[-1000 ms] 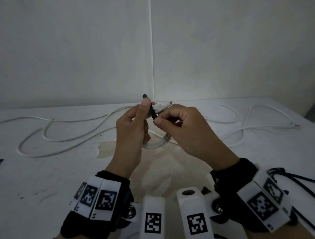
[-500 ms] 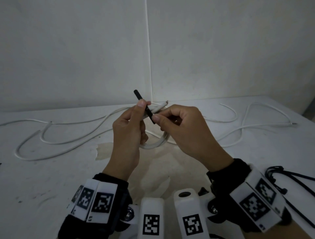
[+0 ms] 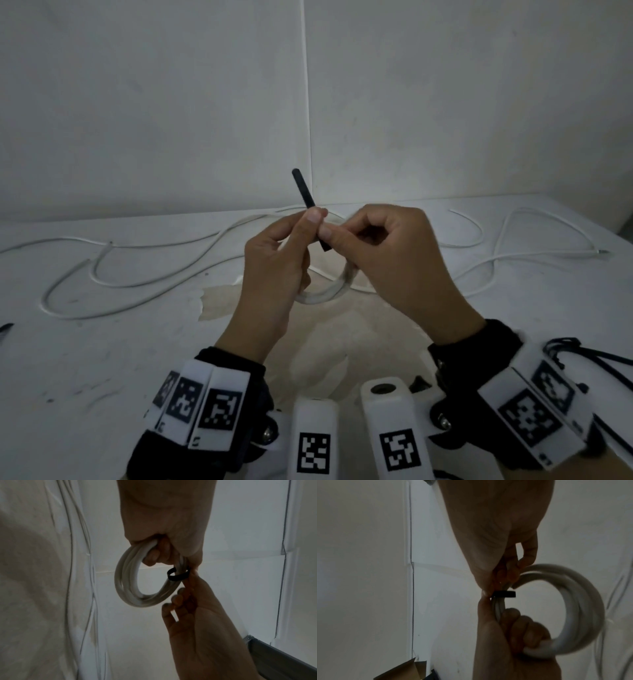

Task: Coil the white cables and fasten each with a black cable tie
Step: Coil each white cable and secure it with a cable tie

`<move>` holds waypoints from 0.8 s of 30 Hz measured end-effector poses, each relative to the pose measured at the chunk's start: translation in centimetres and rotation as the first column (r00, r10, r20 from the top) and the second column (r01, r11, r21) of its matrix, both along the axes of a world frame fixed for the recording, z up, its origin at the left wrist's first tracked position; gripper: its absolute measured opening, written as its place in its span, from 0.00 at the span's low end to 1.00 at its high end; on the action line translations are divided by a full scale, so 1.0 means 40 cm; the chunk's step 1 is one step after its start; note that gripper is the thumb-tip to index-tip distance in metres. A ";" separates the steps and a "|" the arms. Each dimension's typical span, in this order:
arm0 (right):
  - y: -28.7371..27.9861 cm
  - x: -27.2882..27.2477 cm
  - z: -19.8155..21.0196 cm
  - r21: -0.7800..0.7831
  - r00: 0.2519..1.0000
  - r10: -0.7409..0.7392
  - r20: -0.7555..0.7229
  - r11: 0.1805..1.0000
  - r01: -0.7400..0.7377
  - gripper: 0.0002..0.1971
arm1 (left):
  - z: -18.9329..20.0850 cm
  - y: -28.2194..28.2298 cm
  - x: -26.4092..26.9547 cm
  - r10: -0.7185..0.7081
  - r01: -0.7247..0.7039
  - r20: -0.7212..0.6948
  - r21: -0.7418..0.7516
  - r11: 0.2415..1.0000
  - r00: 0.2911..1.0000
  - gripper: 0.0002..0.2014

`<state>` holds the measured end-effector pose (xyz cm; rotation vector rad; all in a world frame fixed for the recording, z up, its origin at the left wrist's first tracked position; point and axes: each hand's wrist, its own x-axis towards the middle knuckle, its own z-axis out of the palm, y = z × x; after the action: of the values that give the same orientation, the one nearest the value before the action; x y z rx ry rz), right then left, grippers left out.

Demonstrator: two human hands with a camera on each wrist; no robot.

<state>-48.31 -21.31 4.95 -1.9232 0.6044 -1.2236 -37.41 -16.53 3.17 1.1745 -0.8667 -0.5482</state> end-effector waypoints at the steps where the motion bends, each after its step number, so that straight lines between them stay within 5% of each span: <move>1: -0.007 -0.010 0.006 0.010 0.999 -0.020 0.039 1.000 0.020 0.12 | 0.003 0.001 0.004 -0.011 0.011 0.007 0.005 1.000 1.000 0.09; 4: -0.029 -0.033 0.022 0.051 0.993 -0.064 0.103 0.997 0.059 0.13 | 0.013 0.010 0.011 -0.073 0.072 0.034 0.022 0.997 0.997 0.07; 10: -0.036 -0.043 0.031 0.108 0.990 0.124 -0.073 0.987 -0.116 0.05 | 0.022 0.023 -0.008 -0.246 0.235 0.131 0.098 0.967 0.960 0.12; 14: -0.029 -0.047 0.043 0.056 0.993 0.089 -0.078 0.995 -0.085 0.07 | 0.021 0.020 -0.016 -0.240 0.228 0.109 0.112 0.967 0.965 0.11; 20: -0.034 -0.041 0.048 0.063 0.992 -0.028 0.127 0.998 0.020 0.09 | 0.021 0.017 -0.035 -0.261 0.238 0.166 0.145 0.960 0.951 0.06; 24: -0.021 -0.028 0.041 0.106 0.991 0.107 0.076 0.988 -0.115 0.04 | 0.034 0.028 -0.025 -0.253 0.239 0.141 0.108 0.965 0.957 0.08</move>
<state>-49.44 -22.16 6.58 -1.7900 0.5108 -1.1579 -38.42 -15.42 4.53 1.2096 -1.1408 -0.7121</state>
